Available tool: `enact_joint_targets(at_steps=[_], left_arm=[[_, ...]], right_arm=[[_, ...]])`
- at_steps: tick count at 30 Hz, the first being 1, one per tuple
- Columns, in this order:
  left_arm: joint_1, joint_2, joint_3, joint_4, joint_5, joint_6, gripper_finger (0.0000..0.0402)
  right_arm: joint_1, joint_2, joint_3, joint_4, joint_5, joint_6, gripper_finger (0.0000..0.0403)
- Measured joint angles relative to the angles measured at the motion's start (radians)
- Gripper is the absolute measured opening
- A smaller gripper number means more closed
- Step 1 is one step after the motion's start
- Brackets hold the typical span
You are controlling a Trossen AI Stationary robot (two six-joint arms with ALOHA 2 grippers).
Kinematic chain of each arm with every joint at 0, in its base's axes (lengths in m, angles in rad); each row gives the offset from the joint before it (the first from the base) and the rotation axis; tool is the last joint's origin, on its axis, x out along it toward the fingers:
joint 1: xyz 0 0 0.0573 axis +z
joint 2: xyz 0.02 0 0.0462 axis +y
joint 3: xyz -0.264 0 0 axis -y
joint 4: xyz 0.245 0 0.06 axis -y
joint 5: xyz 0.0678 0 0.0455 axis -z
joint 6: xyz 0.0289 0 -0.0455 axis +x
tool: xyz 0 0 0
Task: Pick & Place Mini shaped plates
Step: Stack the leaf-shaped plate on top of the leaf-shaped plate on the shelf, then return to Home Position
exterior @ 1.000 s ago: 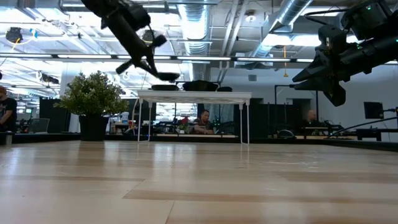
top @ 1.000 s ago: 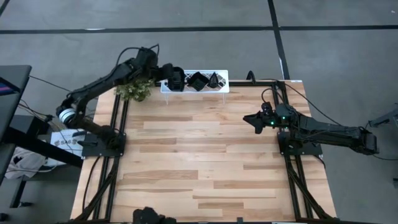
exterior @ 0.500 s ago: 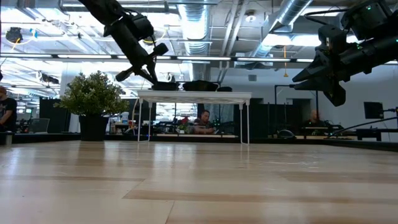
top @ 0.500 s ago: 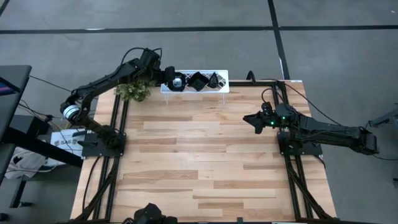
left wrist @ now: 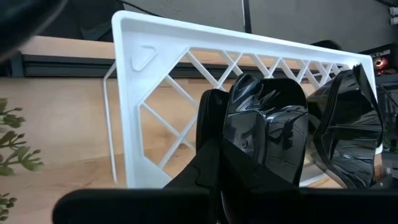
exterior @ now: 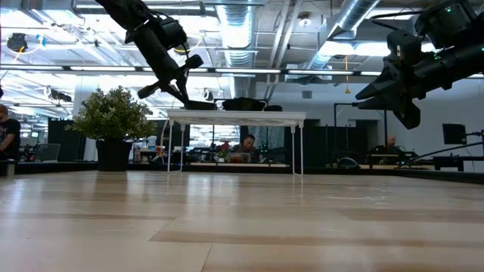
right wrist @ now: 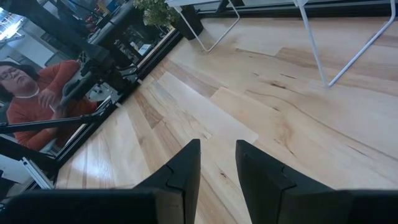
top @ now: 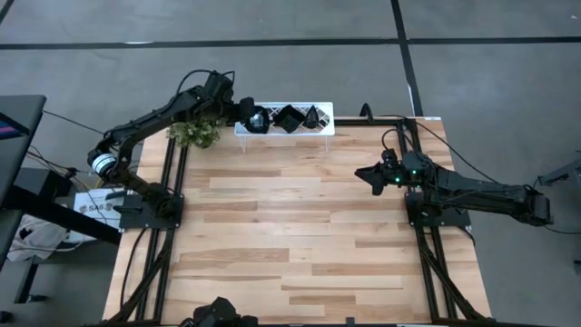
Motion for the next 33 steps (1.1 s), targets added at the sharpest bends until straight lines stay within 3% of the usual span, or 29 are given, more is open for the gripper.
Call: enact_joint_targets(at_steps=[13, 24, 33], left_arm=[[0.0, 0.0, 0.0, 0.0, -0.012, 0.034, 0.0017], [0.002, -0.018, 0.0, 0.003, -0.011, 0.066, 0.0096], [-0.004, -0.193, 0.0, 0.005, -0.016, 0.071, 0.0145]], right_arm=[[0.0, 0.0, 0.0, 0.0, 0.0, 0.0, 0.0098], [0.0, 0.0, 0.0, 0.0, 0.0, 0.0, 0.0098], [0.0, 0.0, 0.0, 0.0, 0.0, 0.0, 0.0098]])
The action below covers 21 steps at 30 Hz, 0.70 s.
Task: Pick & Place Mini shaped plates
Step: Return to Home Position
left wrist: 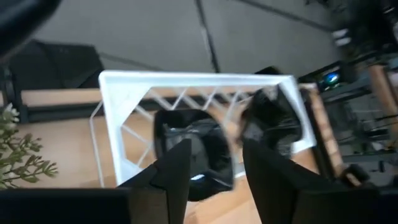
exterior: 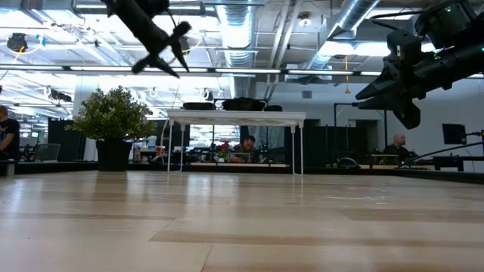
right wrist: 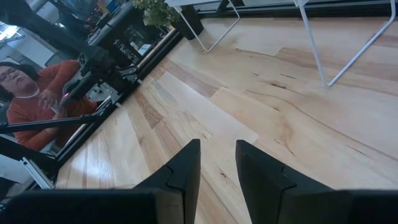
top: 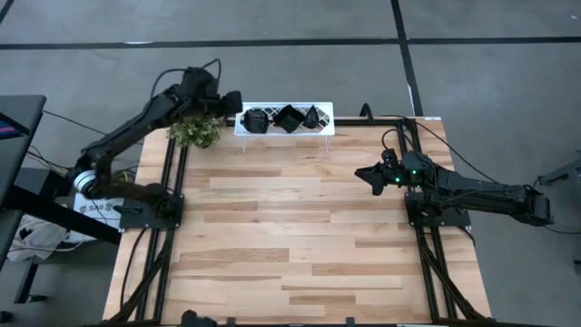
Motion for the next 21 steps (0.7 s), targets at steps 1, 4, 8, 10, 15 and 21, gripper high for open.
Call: enact_joint_targets(at_steps=[1, 4, 8, 10, 15, 21], left_arm=[[-0.008, -0.019, 0.0, 0.004, -0.01, 0.0, 0.0147], [-0.039, -0.064, 0.001, 0.004, -0.03, -0.001, 0.0149], [-0.106, -0.127, 0.001, 0.004, -0.032, 0.019, 0.0144], [-0.143, -0.158, 0.001, 0.004, -0.045, 0.064, 0.0141], [-0.235, -0.238, 0.001, 0.004, -0.055, 0.226, 0.0136], [-0.337, -0.32, 0.001, 0.002, -0.055, 0.325, 0.0138]], right_arm=[[0.0, 0.0, 0.0, 0.0, 0.0, 0.0, 0.0098], [0.0, 0.0, 0.0, 0.0, 0.0, 0.0, 0.0098], [0.0, 0.0, 0.0, 0.0, 0.0, 0.0, 0.0098], [0.0, 0.0, 0.0, 0.0, 0.0, 0.0, 0.0098], [0.0, 0.0, 0.0, 0.0, 0.0, 0.0, 0.0098], [-0.001, 0.0, 0.0, 0.0, 0.0, 0.0, 0.0098]])
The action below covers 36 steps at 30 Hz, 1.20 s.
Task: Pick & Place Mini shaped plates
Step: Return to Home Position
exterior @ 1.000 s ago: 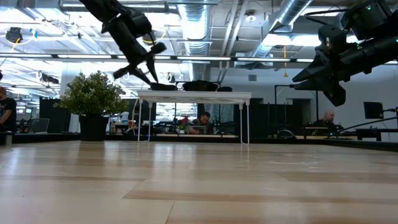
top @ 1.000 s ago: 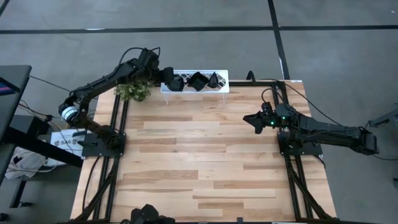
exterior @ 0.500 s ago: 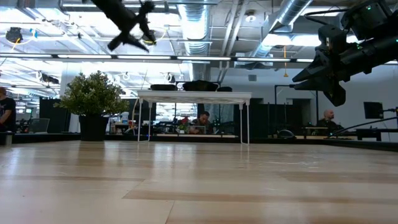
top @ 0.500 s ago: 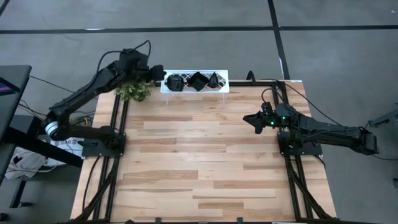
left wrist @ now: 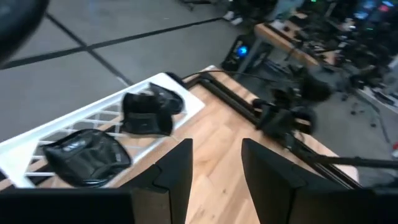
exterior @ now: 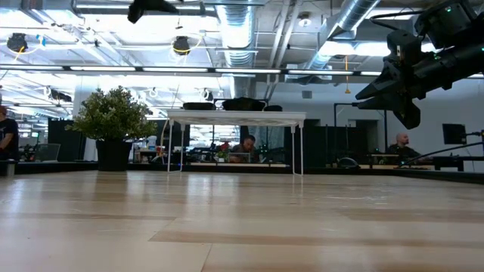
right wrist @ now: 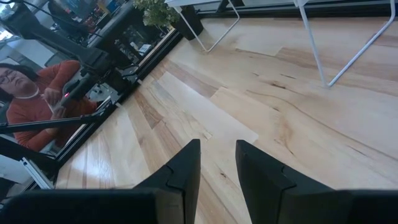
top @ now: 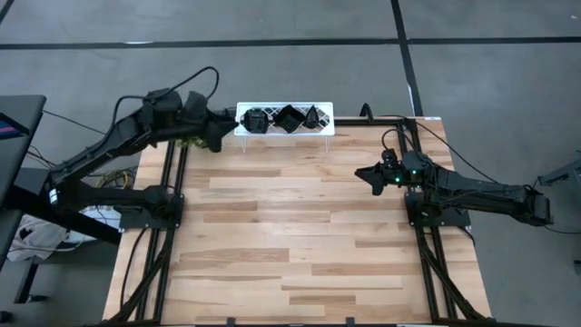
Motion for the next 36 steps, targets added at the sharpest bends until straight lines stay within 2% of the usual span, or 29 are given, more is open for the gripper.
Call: enact_joint_targets(at_steps=[5, 7, 12, 18, 22, 36], left_arm=[[-0.075, -0.043, -0.007, 0.003, -0.001, -0.003, 0.0139], [-0.123, -0.07, -0.05, 0.047, -0.027, -0.031, 0.0139], [-0.283, -0.18, -0.293, 0.288, -0.159, -0.138, 0.0139], [-0.428, -0.356, -0.564, 0.496, -0.18, -0.165, 0.0139], [-0.473, -0.476, -0.682, 0.529, -0.243, -0.18, 0.0139], [-0.551, -0.876, -0.967, 0.564, -0.247, -0.132, 0.0139]], right_arm=[[0.001, 0.0, 0.0, 0.0, -0.001, 0.016, 0.0098], [0.004, 0.0, 0.0, 0.005, -0.003, 0.016, 0.0098], [0.031, 0.0, 0.0, 0.063, -0.003, -0.021, 0.0098], [0.077, -0.001, 0.0, 0.174, -0.003, -0.056, 0.0098], [0.113, -0.001, 0.0, 0.203, -0.003, -0.095, 0.0098], [0.172, -0.001, 0.0, 0.202, 0.032, -0.153, 0.0098]])
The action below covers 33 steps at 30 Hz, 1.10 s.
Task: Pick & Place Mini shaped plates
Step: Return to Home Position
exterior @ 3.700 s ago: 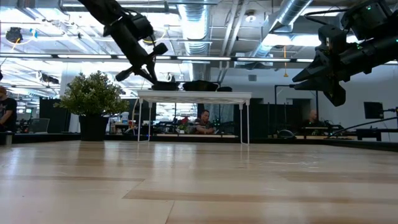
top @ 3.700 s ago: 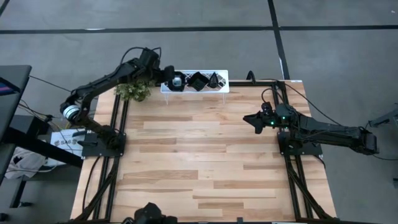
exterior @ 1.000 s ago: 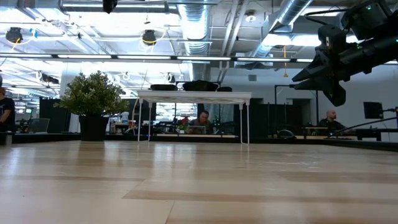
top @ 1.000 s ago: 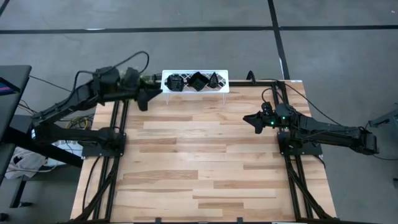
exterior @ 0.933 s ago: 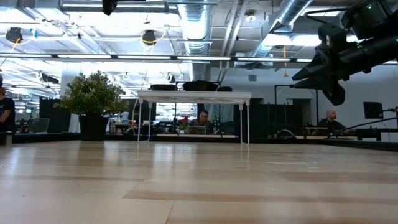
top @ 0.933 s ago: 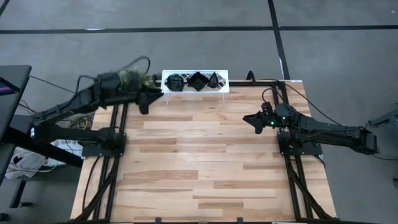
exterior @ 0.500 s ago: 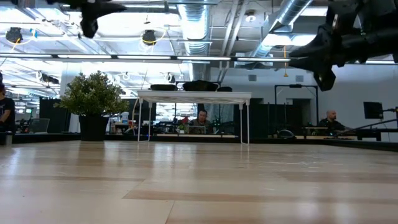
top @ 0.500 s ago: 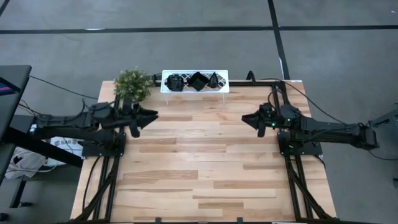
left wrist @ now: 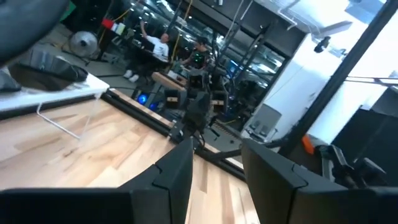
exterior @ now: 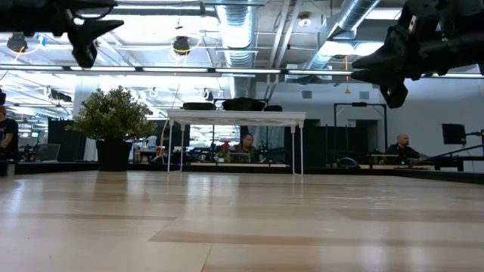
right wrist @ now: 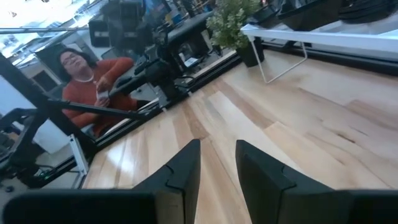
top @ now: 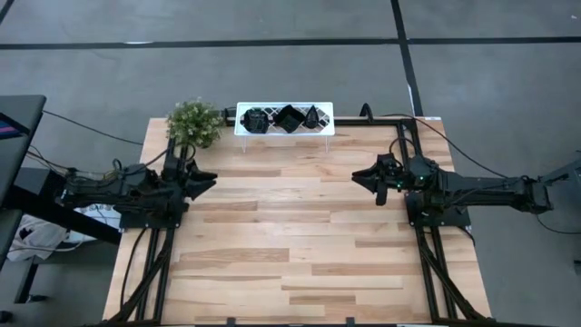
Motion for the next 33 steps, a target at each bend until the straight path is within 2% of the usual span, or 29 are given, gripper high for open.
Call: enact_joint_targets(at_steps=[7, 11, 17, 20, 27, 33], left_arm=[[-0.038, -0.113, -0.112, 0.025, -0.034, -0.001, 0.0139], [-0.044, -0.107, -0.167, 0.087, -0.072, -0.002, 0.0139], [-0.044, -0.076, -0.242, 0.235, -0.074, 0.002, 0.0139], [-0.044, -0.076, -0.243, 0.24, -0.071, 0.006, 0.0139], [-0.044, -0.076, -0.243, 0.24, -0.057, 0.046, 0.0139], [-0.044, -0.074, -0.243, 0.16, -0.056, 0.05, 0.0139]], right_arm=[[0.0, 0.0, 0.0, -0.001, 0.02, -0.007, 0.0098], [0.0, 0.0, 0.0, -0.006, 0.021, -0.007, 0.0098], [0.0, 0.0, 0.0, -0.007, 0.02, -0.007, 0.0098], [0.007, -0.008, 0.0, -0.007, 0.02, -0.026, 0.0098], [0.067, -0.119, 0.0, -0.027, 0.019, -0.108, 0.0098], [0.128, -0.239, 0.0, -0.1, 0.028, -0.182, 0.0098]])
